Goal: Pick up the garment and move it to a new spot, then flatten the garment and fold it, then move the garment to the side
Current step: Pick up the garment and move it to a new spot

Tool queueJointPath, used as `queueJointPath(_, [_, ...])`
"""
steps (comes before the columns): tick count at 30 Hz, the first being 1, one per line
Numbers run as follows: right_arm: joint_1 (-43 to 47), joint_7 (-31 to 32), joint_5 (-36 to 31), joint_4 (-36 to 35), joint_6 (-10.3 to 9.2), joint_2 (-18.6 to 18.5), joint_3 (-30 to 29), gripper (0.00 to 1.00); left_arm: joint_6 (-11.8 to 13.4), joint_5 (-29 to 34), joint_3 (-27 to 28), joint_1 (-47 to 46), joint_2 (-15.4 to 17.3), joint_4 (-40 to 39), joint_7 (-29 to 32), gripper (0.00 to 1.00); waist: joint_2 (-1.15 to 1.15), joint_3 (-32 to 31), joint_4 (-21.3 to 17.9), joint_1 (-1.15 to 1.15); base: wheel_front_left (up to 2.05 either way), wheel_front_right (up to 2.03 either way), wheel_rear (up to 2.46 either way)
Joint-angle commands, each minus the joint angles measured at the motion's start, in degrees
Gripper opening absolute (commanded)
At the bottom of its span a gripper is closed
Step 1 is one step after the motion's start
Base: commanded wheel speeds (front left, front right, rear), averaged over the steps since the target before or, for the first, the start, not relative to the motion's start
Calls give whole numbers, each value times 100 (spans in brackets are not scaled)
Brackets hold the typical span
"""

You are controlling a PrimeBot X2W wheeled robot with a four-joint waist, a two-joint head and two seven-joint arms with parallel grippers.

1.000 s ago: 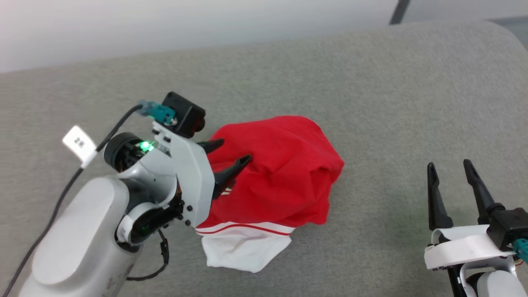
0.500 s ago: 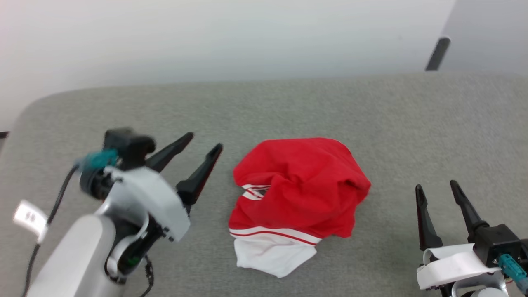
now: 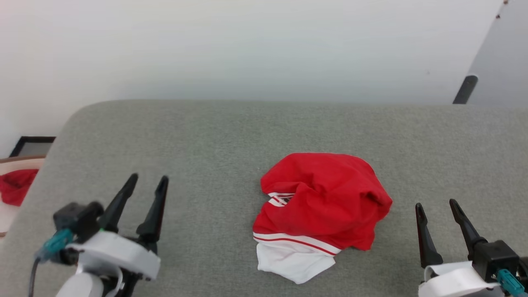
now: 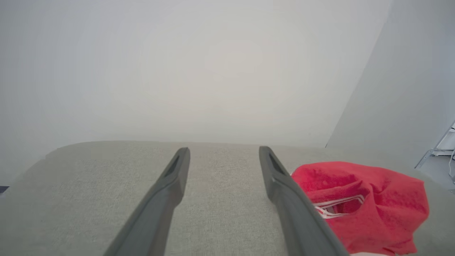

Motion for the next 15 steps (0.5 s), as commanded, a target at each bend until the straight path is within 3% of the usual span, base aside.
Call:
queueJointPath(1, [80, -5, -34, 3, -2, 7, -28, 100, 24, 40, 38, 93, -4, 27, -73, 100, 0, -62, 73, 0, 0, 0, 0])
queueJointPath(15, [360, -5, -78, -38, -2, -16, -227, 100, 139, 197, 540, 874, -172, 273, -533, 100, 0, -242, 266, 0, 0, 0, 0])
